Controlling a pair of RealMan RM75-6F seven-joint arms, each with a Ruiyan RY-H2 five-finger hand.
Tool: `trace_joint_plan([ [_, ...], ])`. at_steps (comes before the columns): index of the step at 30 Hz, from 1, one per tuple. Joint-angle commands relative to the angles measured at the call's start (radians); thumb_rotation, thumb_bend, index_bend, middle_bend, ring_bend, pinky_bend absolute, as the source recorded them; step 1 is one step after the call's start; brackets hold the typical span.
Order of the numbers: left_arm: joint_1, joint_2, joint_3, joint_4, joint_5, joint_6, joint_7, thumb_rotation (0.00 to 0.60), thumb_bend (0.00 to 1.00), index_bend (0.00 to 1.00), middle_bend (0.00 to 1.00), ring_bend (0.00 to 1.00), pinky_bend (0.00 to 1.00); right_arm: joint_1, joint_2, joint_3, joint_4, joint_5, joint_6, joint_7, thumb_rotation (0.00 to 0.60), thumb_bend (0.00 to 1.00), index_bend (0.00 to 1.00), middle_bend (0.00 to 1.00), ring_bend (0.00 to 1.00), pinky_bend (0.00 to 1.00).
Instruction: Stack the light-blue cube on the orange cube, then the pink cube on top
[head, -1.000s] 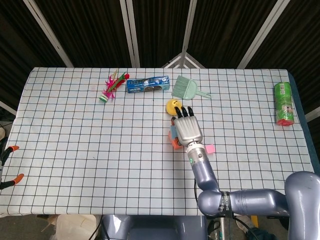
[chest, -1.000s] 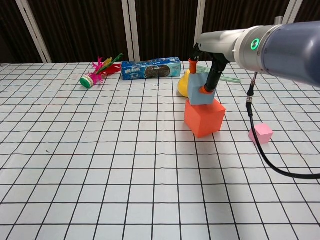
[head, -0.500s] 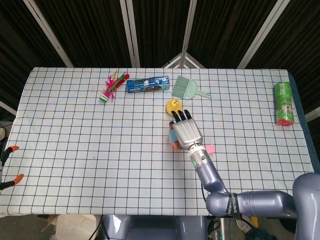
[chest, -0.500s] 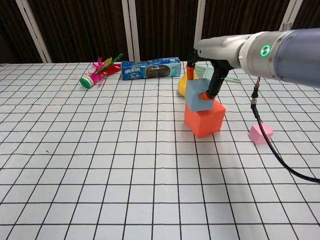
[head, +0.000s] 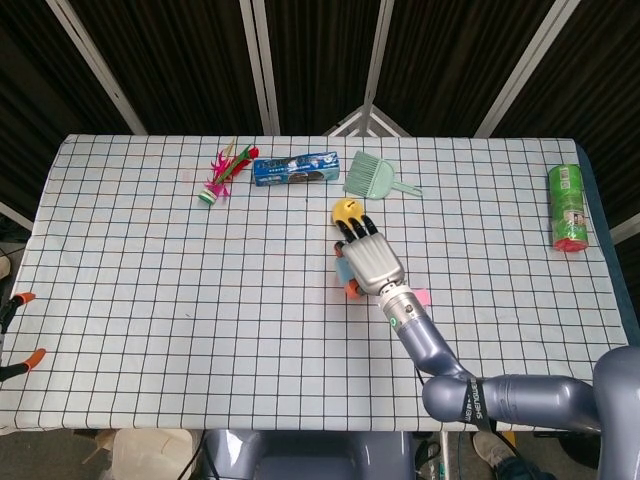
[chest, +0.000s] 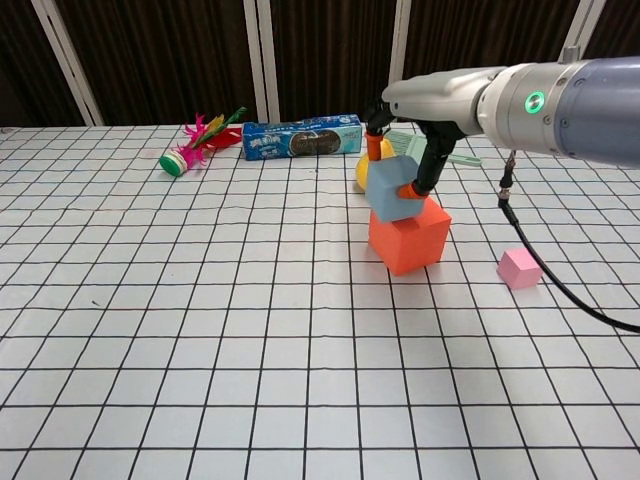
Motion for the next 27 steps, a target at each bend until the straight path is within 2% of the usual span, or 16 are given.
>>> trace_joint_plan([
  [1,0.003,-0.002,-0.001,-0.002,-0.001,0.005,0.006,0.600,0.21,0.22,0.02,0.00,0.02,0.000,0.012,-0.005,0.006,-0.012,-0.020,0.020,0.600,0.37,0.43,0.07,0.03,0.00],
  [27,0.000,-0.012,-0.002,-0.007,-0.008,-0.002,0.037,0.600,0.21,0.22,0.02,0.00,0.02,0.012,0.024,-0.032,0.036,-0.026,-0.047,0.064,0.600,0.37,0.43,0.07,0.03,0.00],
])
